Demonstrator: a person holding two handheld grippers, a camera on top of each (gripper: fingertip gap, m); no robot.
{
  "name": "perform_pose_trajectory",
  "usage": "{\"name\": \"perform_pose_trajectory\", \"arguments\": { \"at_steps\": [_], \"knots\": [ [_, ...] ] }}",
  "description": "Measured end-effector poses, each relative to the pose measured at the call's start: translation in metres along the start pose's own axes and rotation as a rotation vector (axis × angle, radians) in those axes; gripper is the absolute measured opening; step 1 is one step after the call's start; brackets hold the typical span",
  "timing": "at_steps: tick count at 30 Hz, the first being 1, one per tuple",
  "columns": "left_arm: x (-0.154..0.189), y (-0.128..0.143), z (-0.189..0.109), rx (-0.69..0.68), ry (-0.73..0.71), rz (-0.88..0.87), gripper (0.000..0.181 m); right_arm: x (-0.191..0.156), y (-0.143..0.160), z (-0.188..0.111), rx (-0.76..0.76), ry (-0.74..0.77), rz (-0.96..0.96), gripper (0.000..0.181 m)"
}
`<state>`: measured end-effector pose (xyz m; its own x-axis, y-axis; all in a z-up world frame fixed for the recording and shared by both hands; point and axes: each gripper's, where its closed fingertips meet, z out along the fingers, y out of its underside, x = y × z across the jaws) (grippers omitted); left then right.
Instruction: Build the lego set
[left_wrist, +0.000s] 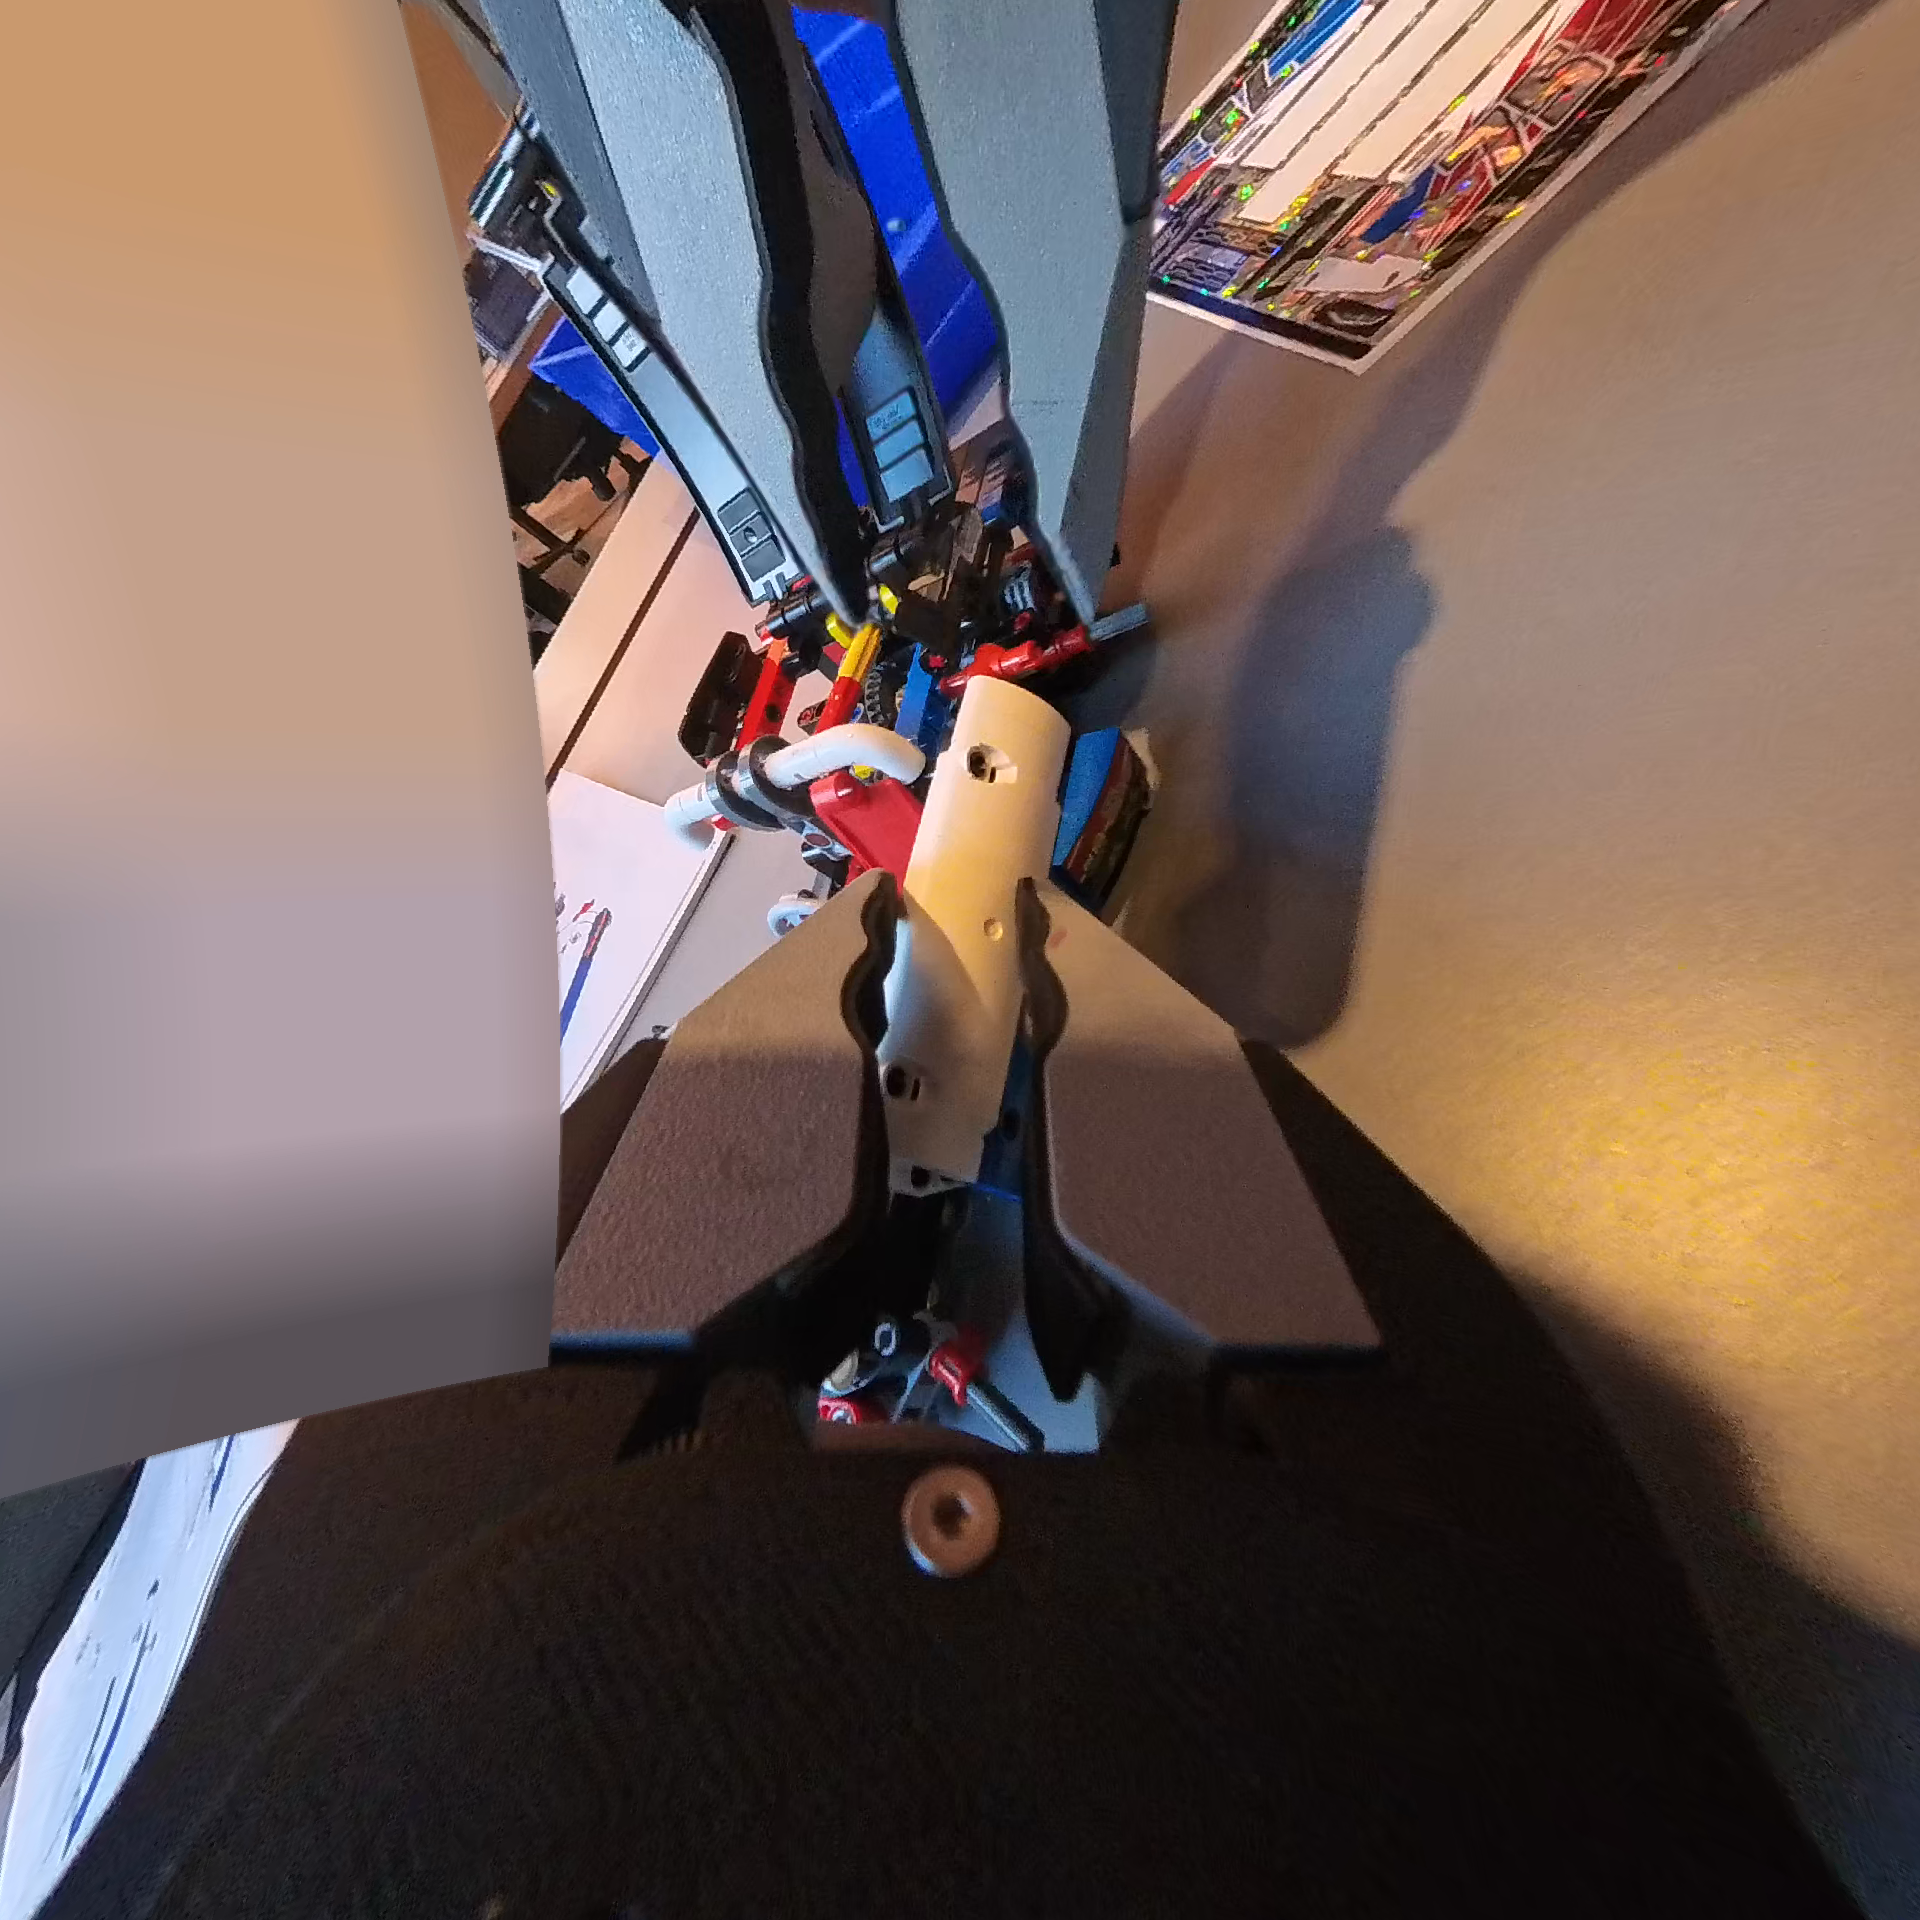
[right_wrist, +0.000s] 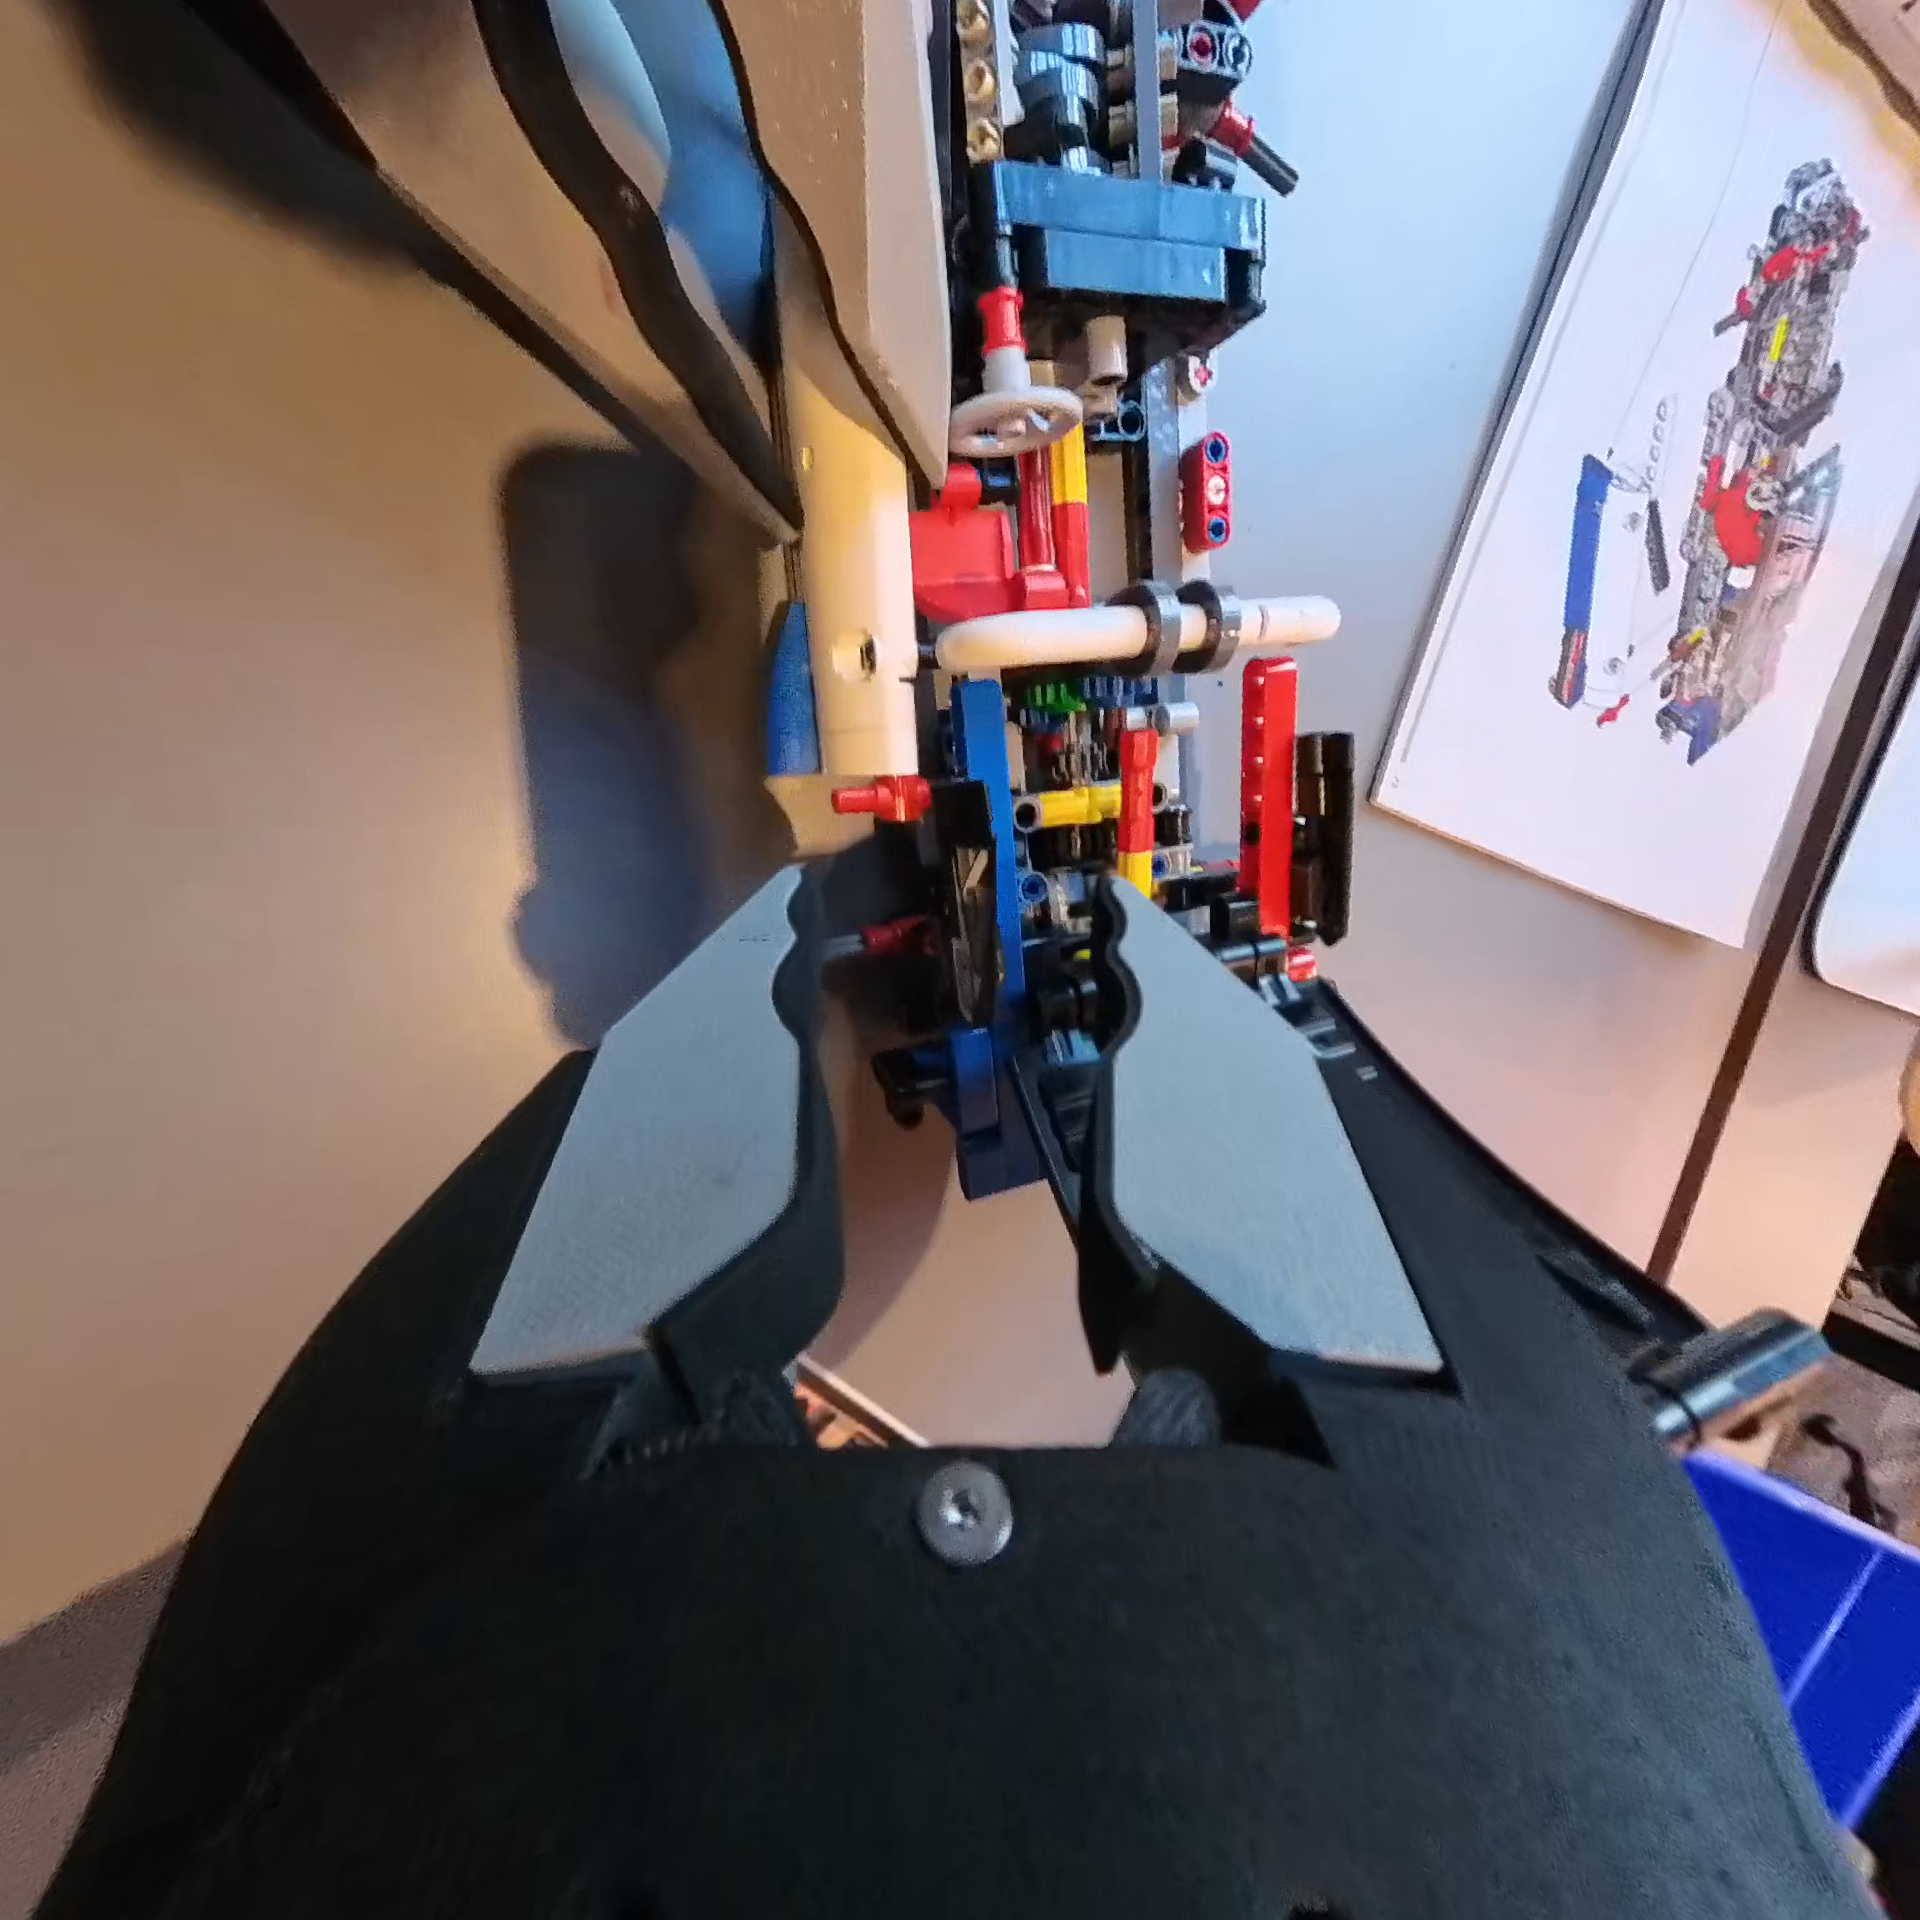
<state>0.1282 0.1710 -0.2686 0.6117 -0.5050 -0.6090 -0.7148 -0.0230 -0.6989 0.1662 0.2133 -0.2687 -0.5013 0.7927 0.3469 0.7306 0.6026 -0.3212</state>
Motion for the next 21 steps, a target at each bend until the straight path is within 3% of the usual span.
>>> {"name": "perform_pose_trajectory", "arguments": {
  "at_steps": [6, 11, 15, 18, 21],
  "knots": [
    [0.002, -0.003, 0.002, -0.017, -0.019, 0.017, 0.019, -0.007, 0.005, 0.01, -0.077, -0.026, -0.015, 0.041],
    [0.003, -0.005, 0.004, -0.023, -0.03, 0.015, 0.02, -0.008, -0.005, 0.009, -0.004, -0.028, 0.051, 0.04],
    [0.003, -0.005, 0.004, -0.021, -0.032, 0.019, 0.02, -0.002, -0.008, -0.017, 0.1, 0.021, 0.138, 0.044],
    [0.003, -0.005, 0.004, -0.016, -0.03, 0.017, 0.02, -0.017, -0.006, -0.05, 0.28, 0.021, 0.248, 0.04],
    [0.003, -0.005, 0.004, -0.015, -0.03, 0.014, 0.02, -0.028, 0.025, -0.062, 0.368, 0.007, 0.451, 0.038]
  ]
}}
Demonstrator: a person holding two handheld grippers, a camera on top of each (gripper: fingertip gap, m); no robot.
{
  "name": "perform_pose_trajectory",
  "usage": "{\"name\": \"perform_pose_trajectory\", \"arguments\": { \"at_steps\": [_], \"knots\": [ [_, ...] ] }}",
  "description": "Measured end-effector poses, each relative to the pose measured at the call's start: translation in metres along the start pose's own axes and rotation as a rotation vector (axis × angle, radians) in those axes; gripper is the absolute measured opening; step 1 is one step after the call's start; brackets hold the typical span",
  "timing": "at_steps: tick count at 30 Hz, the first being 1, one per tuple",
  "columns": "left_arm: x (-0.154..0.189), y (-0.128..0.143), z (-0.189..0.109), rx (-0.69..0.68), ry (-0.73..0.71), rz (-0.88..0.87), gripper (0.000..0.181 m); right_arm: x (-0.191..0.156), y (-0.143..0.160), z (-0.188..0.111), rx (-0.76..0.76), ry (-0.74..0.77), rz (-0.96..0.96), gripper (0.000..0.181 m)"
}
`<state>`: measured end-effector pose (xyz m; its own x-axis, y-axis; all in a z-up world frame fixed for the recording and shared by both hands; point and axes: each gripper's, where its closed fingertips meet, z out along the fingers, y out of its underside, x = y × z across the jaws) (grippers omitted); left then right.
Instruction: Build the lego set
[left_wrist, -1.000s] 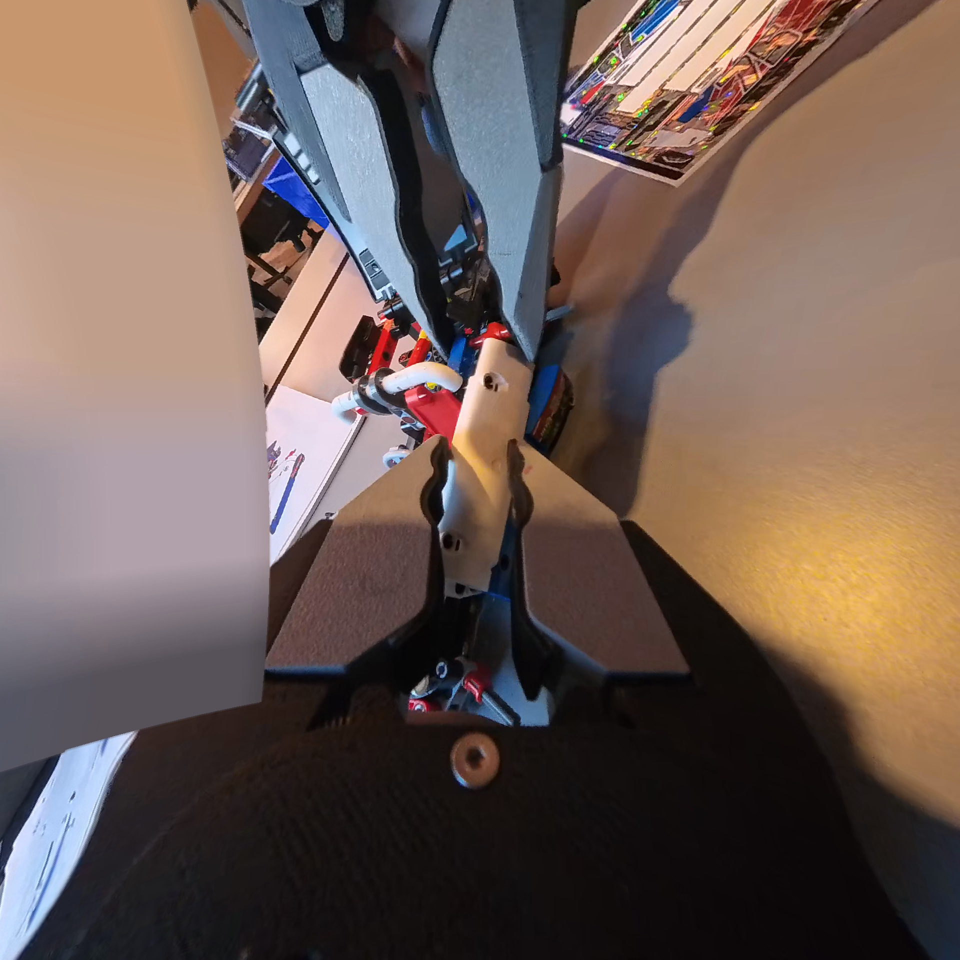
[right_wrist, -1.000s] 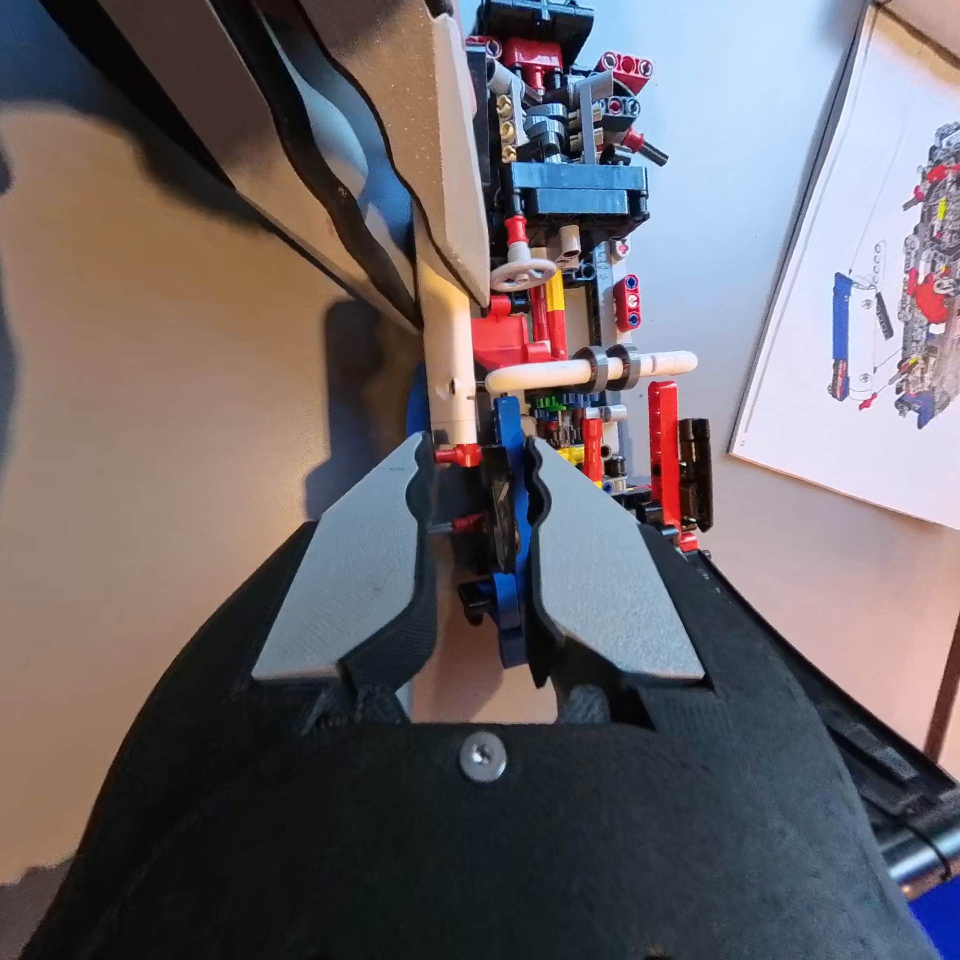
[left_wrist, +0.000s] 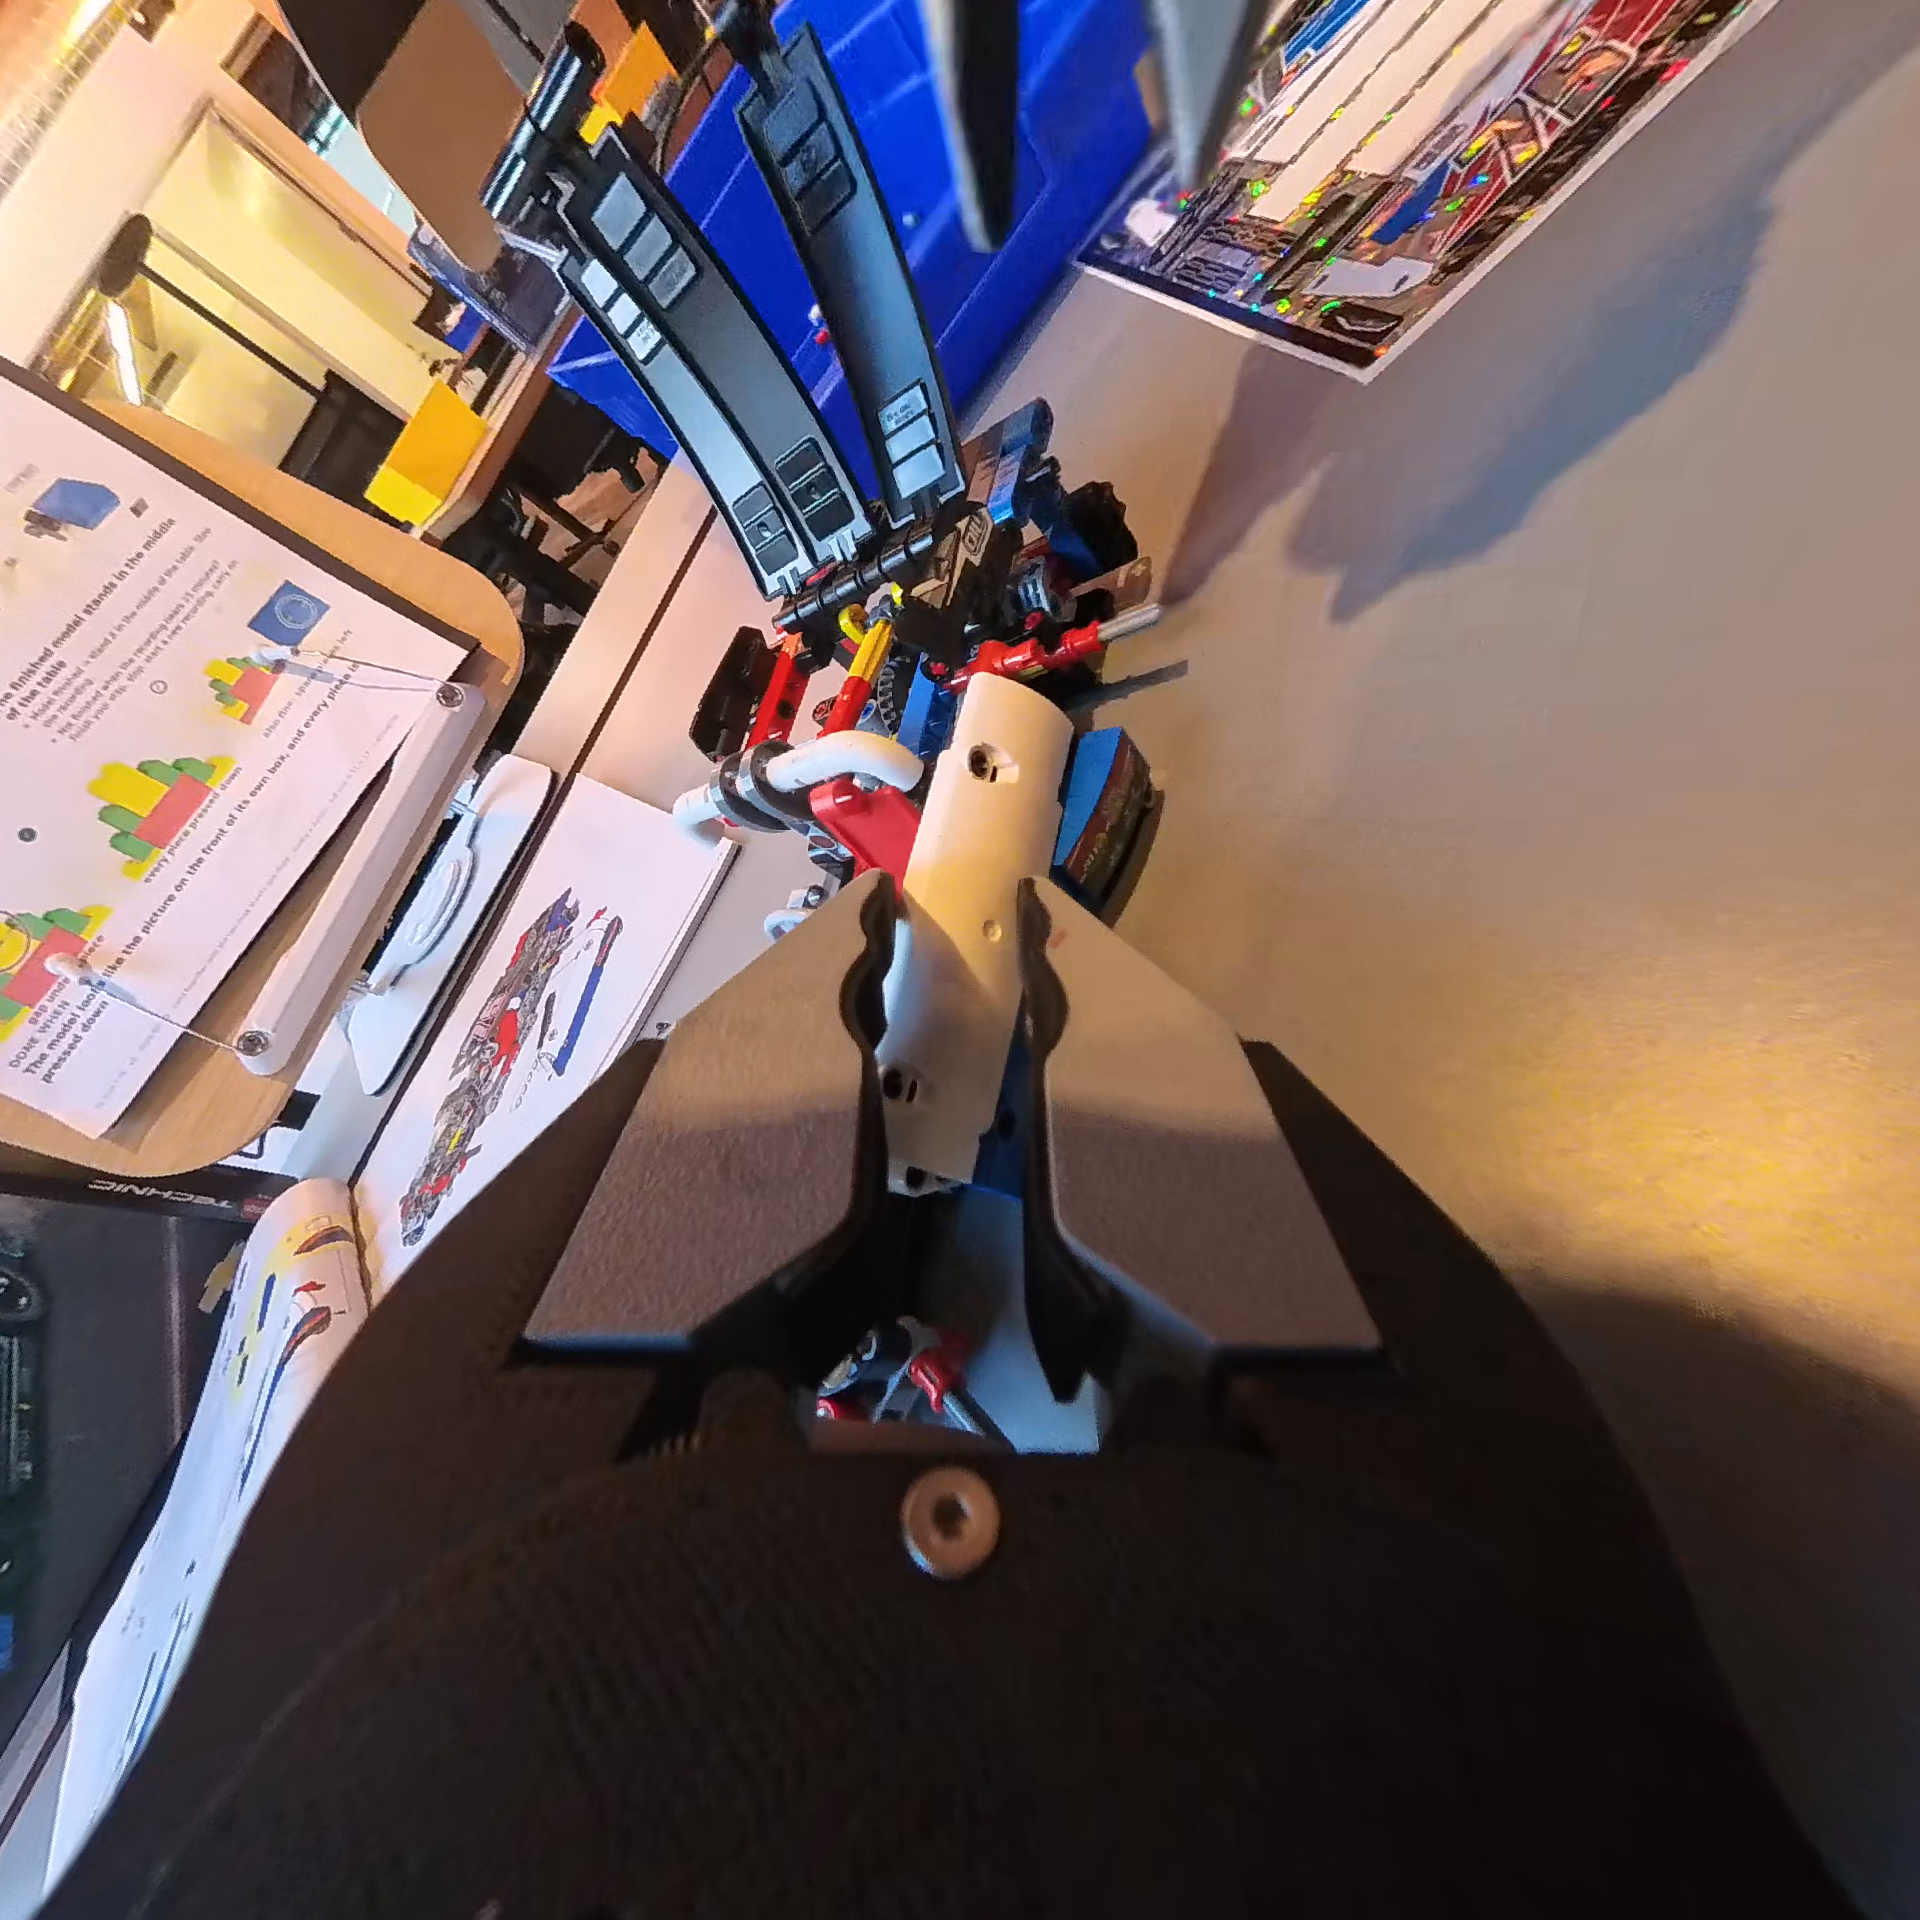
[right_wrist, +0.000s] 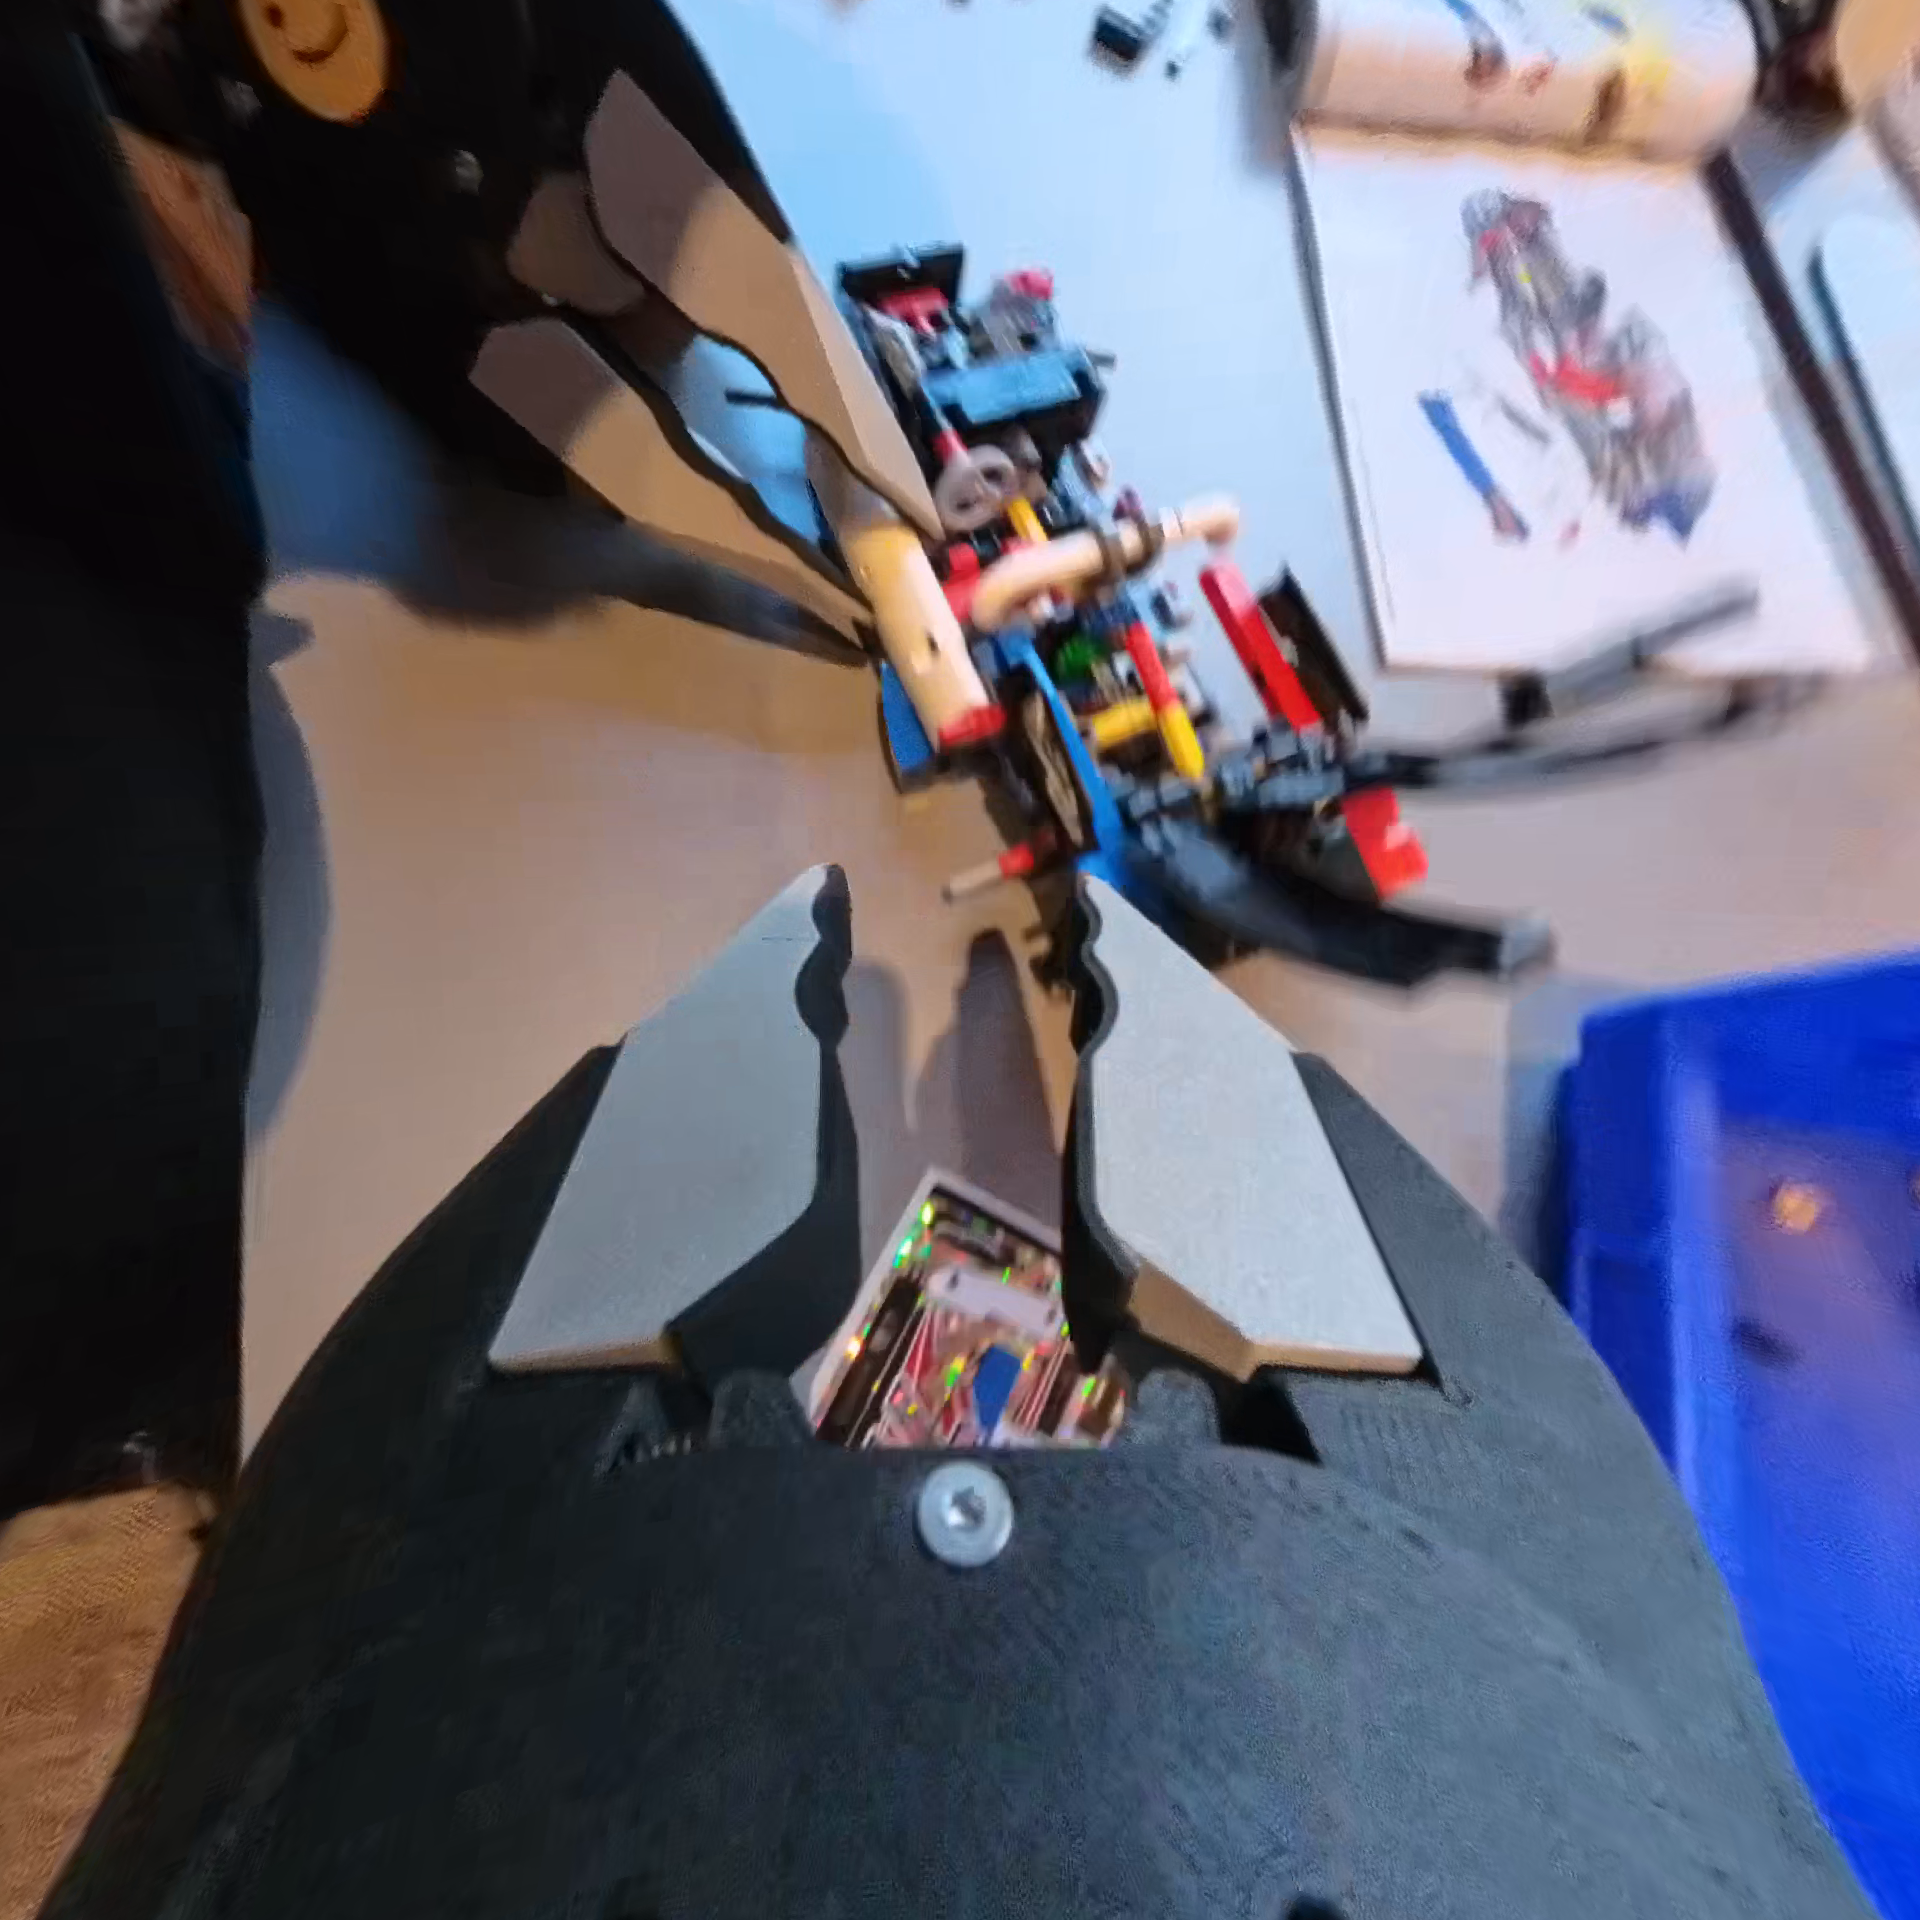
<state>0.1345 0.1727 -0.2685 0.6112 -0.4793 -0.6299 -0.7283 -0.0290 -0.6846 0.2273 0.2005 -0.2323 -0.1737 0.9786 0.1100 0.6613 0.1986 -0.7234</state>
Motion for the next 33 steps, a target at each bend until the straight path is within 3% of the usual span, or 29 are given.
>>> {"name": "perform_pose_trajectory", "arguments": {
  "at_steps": [3, 5, 8, 13, 18, 21, 25, 28, 33],
  "knots": [
    [0.0, 0.0, 0.0, -0.001, -0.002, 0.003, 0.02, 0.022, 0.042, 0.0, -0.068, 0.081, 0.072, 0.043],
    [0.0, 0.0, 0.0, -0.003, -0.007, 0.011, 0.02, 0.038, 0.053, 0.005, -0.065, 0.109, 0.077, 0.045],
    [0.0, 0.0, 0.0, -0.004, -0.011, 0.019, 0.02, 0.047, 0.047, 0.024, -0.037, 0.032, 0.044, 0.058],
    [0.0, 0.0, -0.001, -0.002, -0.024, 0.036, 0.02, 0.037, 0.036, 0.041, -0.069, -0.088, -0.041, 0.043],
    [-0.001, 0.003, -0.005, 0.003, -0.019, 0.014, 0.021, 0.026, 0.039, 0.036, -0.088, -0.052, -0.048, 0.034],
    [-0.002, 0.005, -0.006, 0.006, -0.017, 0.018, 0.021, 0.023, 0.044, 0.016, -0.094, -0.018, 0.009, 0.034],
    [-0.003, 0.005, -0.006, 0.013, -0.017, 0.028, 0.021, -0.018, 0.011, -0.006, 0.015, -0.142, 0.029, 0.029],
    [-0.004, 0.005, -0.005, 0.012, -0.019, 0.029, 0.02, -0.036, -0.03, 0.006, 0.116, -0.227, -0.011, 0.036],
    [-0.004, 0.005, -0.005, 0.011, -0.021, 0.032, 0.02, -0.013, -0.036, 0.047, 0.031, -0.067, -0.156, 0.042]
  ]
}}
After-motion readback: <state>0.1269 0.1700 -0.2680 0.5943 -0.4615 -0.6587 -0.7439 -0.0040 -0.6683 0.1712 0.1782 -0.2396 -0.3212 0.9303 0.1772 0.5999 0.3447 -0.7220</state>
